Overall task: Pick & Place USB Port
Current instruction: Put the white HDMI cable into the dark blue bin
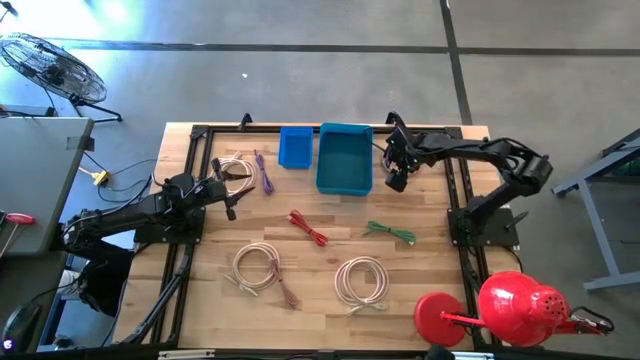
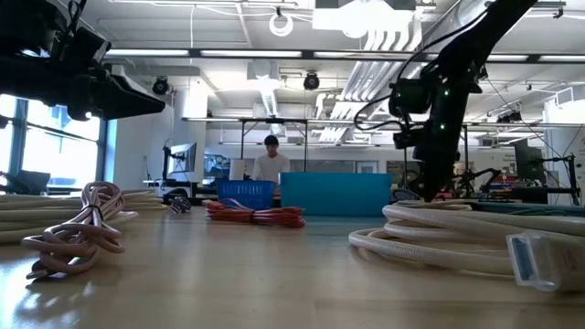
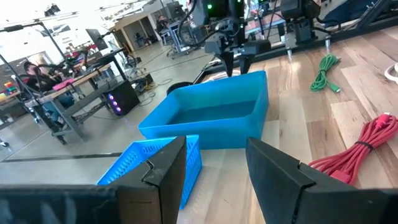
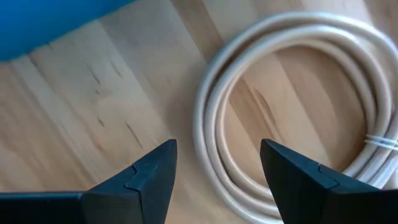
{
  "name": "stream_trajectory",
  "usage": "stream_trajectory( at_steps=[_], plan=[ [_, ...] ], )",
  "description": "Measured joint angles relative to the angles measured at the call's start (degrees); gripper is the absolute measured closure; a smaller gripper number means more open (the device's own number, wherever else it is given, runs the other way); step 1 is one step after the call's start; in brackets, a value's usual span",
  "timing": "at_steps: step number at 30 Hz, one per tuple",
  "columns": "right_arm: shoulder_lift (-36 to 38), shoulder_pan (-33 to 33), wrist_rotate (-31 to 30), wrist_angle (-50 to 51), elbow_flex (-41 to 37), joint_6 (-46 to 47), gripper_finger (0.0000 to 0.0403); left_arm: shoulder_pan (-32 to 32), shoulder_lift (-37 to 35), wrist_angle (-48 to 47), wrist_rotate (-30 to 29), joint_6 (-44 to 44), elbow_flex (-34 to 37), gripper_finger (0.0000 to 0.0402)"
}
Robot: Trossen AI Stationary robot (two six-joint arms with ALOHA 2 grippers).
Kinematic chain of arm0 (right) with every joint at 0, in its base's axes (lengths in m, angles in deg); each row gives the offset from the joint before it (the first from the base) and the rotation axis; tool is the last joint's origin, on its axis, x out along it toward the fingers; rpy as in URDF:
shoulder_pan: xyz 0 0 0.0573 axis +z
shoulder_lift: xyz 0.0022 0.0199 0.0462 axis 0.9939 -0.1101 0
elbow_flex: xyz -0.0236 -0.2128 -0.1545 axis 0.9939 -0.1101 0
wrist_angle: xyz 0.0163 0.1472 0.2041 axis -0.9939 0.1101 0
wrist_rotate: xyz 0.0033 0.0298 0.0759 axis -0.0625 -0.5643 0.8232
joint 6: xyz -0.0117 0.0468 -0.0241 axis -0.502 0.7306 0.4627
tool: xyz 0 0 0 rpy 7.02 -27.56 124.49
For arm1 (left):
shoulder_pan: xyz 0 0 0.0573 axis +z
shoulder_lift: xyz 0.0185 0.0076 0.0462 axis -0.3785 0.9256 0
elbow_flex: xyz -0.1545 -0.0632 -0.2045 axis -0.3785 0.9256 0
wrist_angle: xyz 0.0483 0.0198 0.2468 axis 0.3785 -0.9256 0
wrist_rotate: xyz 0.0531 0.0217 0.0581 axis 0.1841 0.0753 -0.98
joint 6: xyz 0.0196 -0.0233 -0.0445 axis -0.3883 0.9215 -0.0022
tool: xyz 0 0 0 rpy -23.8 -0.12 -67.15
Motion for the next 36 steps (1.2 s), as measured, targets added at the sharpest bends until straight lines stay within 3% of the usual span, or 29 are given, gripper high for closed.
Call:
stream_trajectory(
  at_steps=[15, 19, 24, 25, 36],
  plan=[
    [-7.72, -4.13, 4.92, -2.04, 0.21, -1.02, 0.0184, 0.00, 0.00, 0.00, -0.04, -1.31, 0.00, 0.0239],
    [-7.33, -4.06, 4.81, -2.64, 0.11, -0.21, 0.0233, 0.00, 0.00, 0.02, -0.02, -1.31, -0.01, 0.0239],
    [-7.37, -4.06, 4.83, -3.48, 0.13, -0.32, 0.0362, 0.00, 0.00, 0.00, -0.01, -1.30, 0.01, 0.0239],
    [-7.37, -4.08, 4.90, -3.45, 0.11, -0.09, 0.0372, 0.00, 0.00, 0.02, -0.02, -1.29, 0.01, 0.0239],
    [-7.25, -1.48, 0.04, -2.67, 0.09, 1.47, 0.0372, 0.00, 0.00, 0.00, 0.32, -1.29, 0.00, 0.0239]
  ],
)
